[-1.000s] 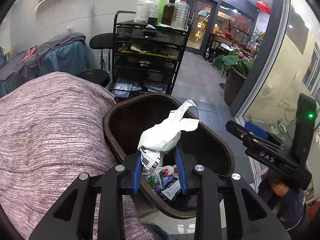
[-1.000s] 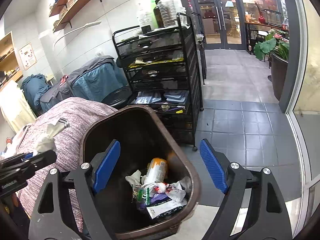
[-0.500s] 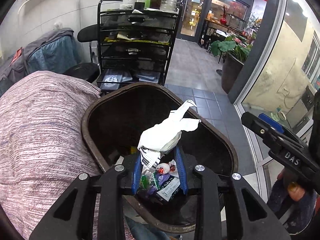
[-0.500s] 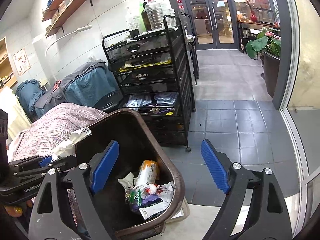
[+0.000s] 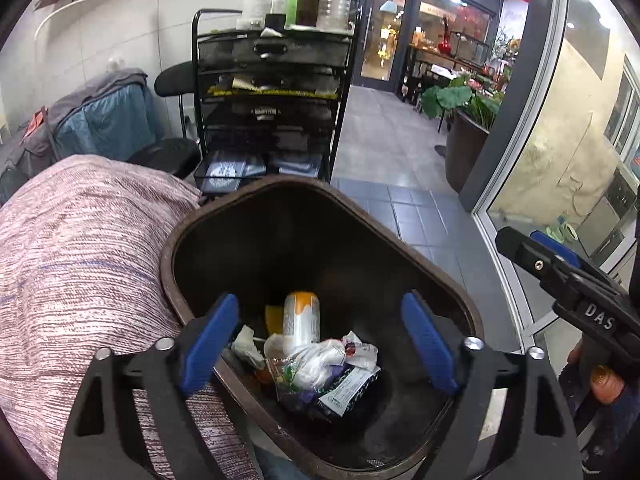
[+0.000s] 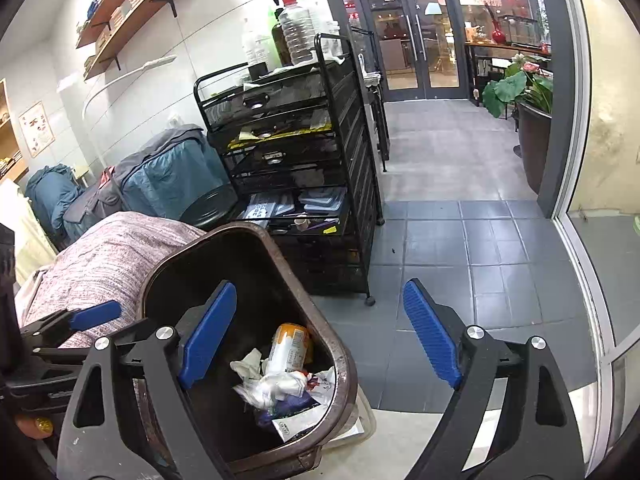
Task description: Collect trash
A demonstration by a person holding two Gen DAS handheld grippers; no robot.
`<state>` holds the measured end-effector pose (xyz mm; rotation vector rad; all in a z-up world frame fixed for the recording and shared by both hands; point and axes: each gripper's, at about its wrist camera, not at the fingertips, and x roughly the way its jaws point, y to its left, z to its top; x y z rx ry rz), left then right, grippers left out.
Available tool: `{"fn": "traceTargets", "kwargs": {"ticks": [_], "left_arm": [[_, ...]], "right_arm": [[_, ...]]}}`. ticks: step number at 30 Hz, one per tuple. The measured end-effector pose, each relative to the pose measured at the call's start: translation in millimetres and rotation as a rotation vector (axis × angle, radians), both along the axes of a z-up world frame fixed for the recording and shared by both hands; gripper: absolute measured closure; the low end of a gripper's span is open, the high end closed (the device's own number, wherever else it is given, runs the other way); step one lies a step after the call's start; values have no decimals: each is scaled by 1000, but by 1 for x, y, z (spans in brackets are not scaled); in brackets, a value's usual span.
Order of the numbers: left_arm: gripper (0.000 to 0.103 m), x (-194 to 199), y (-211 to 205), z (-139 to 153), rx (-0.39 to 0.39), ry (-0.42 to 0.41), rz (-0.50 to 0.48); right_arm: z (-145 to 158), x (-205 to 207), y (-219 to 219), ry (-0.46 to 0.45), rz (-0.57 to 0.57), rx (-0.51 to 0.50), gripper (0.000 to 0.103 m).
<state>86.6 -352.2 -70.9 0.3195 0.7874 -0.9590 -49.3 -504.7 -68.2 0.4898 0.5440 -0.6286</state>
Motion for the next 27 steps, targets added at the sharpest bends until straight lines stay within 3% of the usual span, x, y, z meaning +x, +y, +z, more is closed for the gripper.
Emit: {"fn": "traceTargets", "kwargs": {"ticks": [4,16,27], "left_arm": [[6,-5,5,10,-35,-44,3],[6,-20,48,51,-141,-165,84],[6,-28,132,80,-223,-277,263]], "right_arm": [[2,-1,-1,-3,-6,-6,16],[21,-4,18,-52,-9,-72,9],[59,15,94,-126,106,-254,6]]}}
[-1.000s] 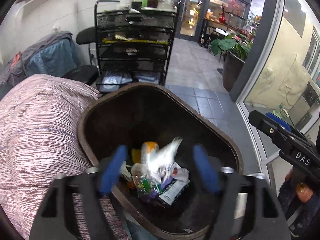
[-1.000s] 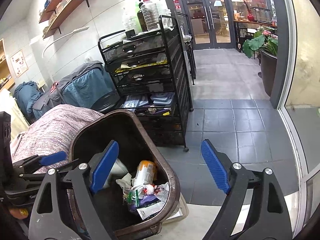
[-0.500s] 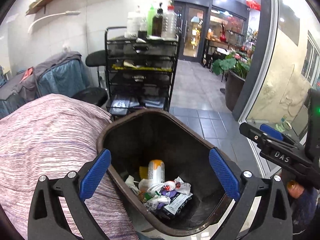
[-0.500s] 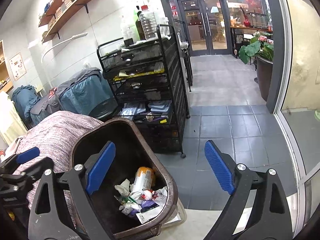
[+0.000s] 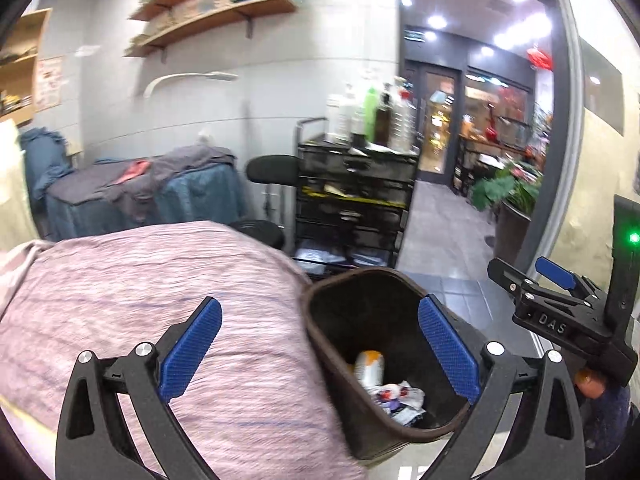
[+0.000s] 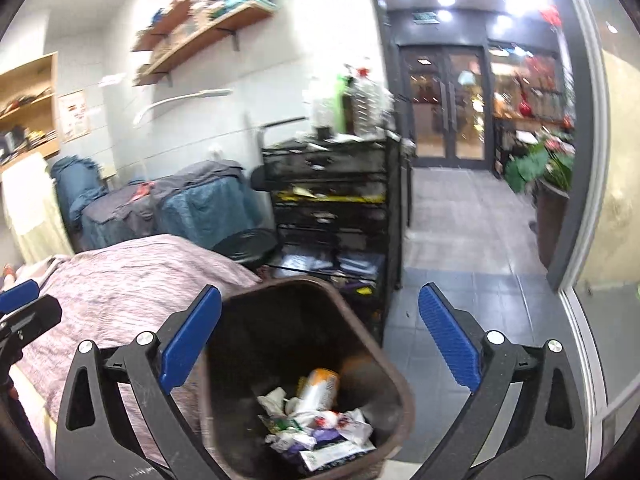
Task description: Collect trash
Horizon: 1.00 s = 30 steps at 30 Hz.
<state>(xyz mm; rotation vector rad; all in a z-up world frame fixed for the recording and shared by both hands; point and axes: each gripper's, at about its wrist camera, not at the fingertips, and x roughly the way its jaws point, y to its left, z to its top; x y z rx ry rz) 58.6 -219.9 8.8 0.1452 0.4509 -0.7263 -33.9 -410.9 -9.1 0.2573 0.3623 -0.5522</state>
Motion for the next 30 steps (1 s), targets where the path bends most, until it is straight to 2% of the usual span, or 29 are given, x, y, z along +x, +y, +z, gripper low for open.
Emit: {"fn": "traceTargets", "kwargs": {"ticks": [6,12,17,25,30], "left_arm": [[6,-1,52,4,-10,-70,156],[6,-2,103,7,-30,-95,348],[6,-11,140,12,-47,-149,517],[6,-27,184,11,-91,-147,612],[6,-36,196,5,-92,-134,638]], "right_arm": [[13,14,52,-24,78,-66,6],[17,24,109,-46,194,-110,6],[17,32,149,-56,301,-96,6],[15,33,203,-58,440,-116,6],[15,34,216,-56,476,-121,6]]}}
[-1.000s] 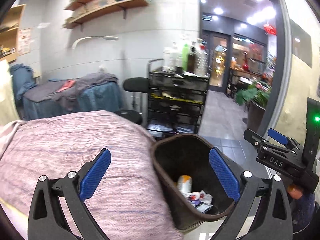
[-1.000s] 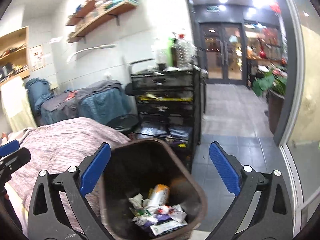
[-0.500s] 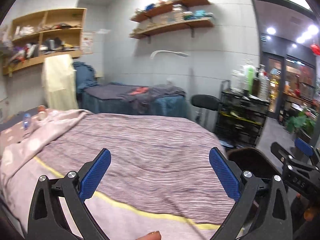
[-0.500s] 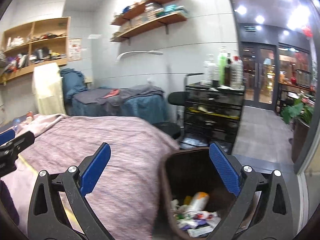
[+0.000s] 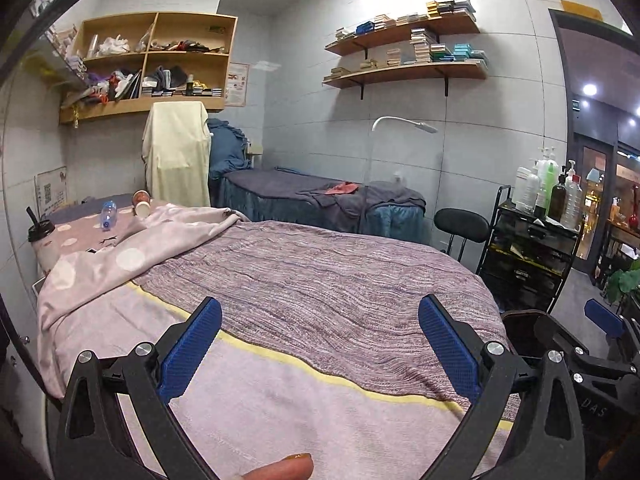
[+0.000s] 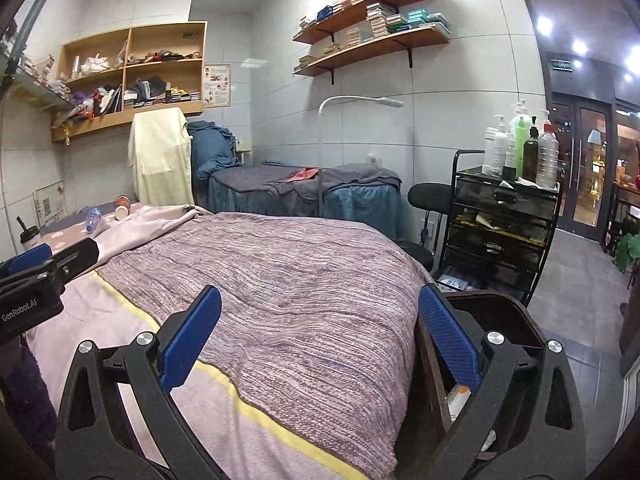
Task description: Collect trash
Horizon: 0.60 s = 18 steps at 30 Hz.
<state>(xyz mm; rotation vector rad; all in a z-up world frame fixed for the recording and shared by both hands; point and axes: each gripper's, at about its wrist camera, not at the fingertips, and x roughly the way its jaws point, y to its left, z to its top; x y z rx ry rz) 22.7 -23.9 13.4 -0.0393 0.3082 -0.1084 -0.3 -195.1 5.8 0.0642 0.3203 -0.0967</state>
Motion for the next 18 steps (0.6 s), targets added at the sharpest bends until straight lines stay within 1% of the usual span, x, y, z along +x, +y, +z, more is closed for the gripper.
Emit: {"fn": "traceTargets", "kwargs": {"ticks": [4,8,18], "left_arm": [[6,-3,5,-3,-12,17,8],[6,-6,7,-5,-3,13,13],[6,-11,7,-6,-5,11,0]], "right_arm": [[-1,-5,8,0,21,-2,6],[-1,-7,11,3,29,2,6],[0,-10,4,4,18,17,6]]}}
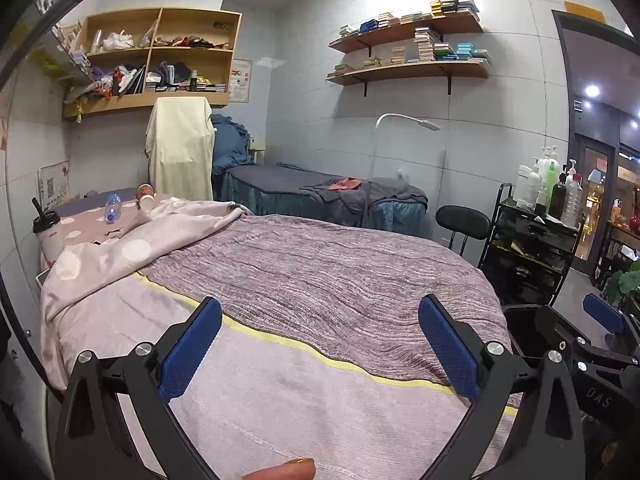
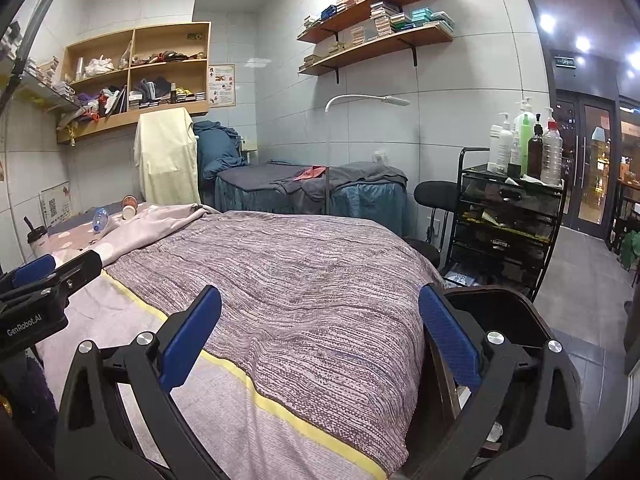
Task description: Collect trash
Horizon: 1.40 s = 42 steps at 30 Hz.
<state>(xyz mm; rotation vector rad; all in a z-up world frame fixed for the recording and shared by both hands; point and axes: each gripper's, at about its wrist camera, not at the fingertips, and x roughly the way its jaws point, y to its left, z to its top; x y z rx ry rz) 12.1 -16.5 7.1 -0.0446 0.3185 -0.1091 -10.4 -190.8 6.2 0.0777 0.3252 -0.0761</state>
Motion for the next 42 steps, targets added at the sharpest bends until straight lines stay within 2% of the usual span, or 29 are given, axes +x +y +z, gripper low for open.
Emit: {"fn": "traceTargets", "kwargs": {"ticks": [42], "left_arm": [[6,0,-4,3,2,-3,-17]], "right_arm": [[-5,4,-7,9,-8,12,6]]}}
